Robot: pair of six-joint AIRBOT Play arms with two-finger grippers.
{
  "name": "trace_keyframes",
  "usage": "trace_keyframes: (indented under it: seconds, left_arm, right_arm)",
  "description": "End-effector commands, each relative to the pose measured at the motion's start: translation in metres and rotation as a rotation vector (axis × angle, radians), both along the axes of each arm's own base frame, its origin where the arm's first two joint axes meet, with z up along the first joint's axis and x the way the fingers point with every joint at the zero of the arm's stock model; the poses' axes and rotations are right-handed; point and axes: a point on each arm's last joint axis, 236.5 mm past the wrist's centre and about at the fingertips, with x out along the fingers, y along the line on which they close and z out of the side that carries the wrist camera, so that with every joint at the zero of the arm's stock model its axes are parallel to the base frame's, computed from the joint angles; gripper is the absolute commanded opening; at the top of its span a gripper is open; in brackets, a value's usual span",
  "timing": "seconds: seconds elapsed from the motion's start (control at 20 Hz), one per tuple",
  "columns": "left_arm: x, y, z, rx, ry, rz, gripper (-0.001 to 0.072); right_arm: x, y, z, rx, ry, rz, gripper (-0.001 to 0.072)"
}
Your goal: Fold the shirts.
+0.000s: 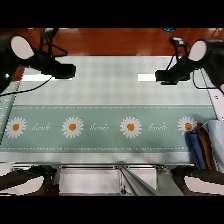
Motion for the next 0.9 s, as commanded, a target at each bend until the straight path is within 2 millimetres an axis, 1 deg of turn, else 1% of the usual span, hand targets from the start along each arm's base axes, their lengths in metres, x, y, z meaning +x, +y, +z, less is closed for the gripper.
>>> trace_keyframes:
  seconds: [0.0, 0.1, 0.4, 0.65, 0.85]
  left_arm:
    - [-0.0088, 0.0238, -0.0366, 0.056, 0.077, 0.077, 0.002]
    - [-0.0088, 0.0241, -0.0366, 0.057, 0.077, 0.077, 0.002]
    - [-0.0087, 0.0237, -0.0387, 0.058, 0.082, 0.076, 0.002]
    - [-0.0084, 0.0235, -0.0443, 0.061, 0.095, 0.076, 0.002]
    - [-0.0084, 0.0235, -0.0443, 0.061, 0.095, 0.076, 0.002]
  right_arm:
    - [0.0048, -0.0074, -0.0271, -0.087, 0.043, -0.001, 0.0025]
    - [0.0049, -0.0131, -0.0268, -0.113, 0.042, 0.0, 0.0025]
    - [0.0042, -0.0133, -0.027, -0.113, 0.046, -0.001, 0.0025]
    - [0.0042, -0.0133, -0.027, -0.113, 0.046, -0.001, 0.0025]
    - [0.0042, -0.0133, -0.027, -0.113, 0.046, -0.001, 0.0025]
